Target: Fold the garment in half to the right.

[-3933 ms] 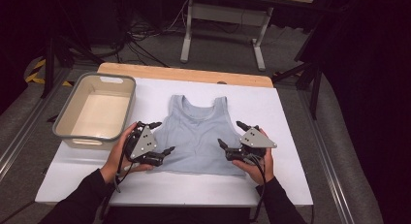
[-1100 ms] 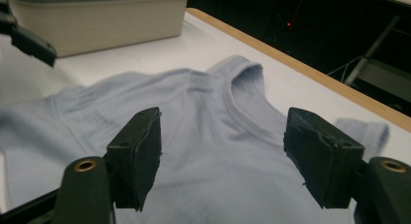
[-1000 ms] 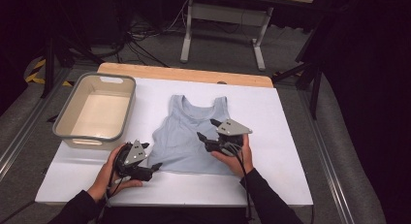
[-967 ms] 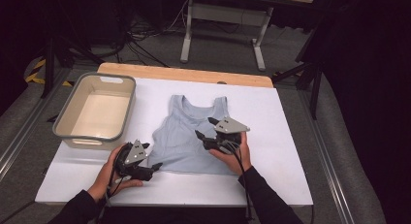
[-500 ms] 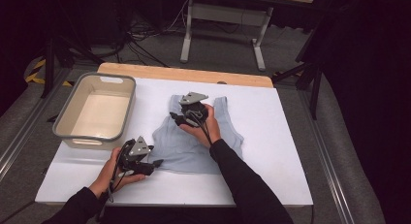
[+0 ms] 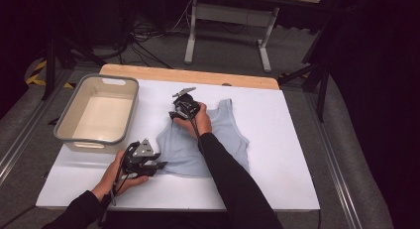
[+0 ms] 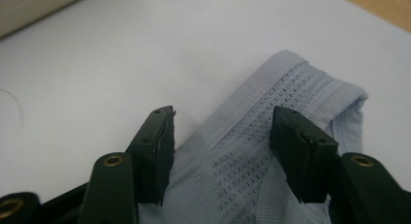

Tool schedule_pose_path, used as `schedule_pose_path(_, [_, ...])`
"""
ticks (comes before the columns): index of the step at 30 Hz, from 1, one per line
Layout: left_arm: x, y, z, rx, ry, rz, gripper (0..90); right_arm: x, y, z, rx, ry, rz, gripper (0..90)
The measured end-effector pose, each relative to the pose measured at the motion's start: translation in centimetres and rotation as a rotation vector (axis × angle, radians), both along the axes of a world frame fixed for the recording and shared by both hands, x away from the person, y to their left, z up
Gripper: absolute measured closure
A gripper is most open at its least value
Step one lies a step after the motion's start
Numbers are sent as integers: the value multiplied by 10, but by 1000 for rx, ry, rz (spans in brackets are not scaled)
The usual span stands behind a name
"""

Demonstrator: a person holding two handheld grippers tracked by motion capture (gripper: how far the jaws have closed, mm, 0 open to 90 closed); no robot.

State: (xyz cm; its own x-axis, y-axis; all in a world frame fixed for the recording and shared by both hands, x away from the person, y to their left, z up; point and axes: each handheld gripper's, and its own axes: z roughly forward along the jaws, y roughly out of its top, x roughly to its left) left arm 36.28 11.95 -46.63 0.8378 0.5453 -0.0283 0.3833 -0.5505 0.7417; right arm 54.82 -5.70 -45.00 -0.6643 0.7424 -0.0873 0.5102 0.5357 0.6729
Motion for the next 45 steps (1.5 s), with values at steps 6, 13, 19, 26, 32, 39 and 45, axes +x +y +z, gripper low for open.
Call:
schedule_pose_path(6, [-1,-3,2,9,-24,-7,698,5,-5,-3,10,18,-8,522])
schedule_pose_path(13, [0,-4,2,15,-29,-9,750,6,-7,-1,-5,23,-4,772])
schedule_pose_path(19, [0,-3,3,25,-46,-17,780,6,-5,0,-25,16,5,824])
schedule_pose_path(26, [-4,2,9,23,-69,-21,789,3,-4,6,14,-14,18,835])
schedule_pose_path(32, [-8,13,18,21,-86,-9,792,-3,-1,22,44,-57,54,835])
schedule_pose_path(39, [-13,26,24,13,-90,10,793,-9,5,33,93,-96,76,834])
schedule_pose_path(45, [-13,33,32,-18,-98,18,793,-11,3,41,132,-122,82,834])
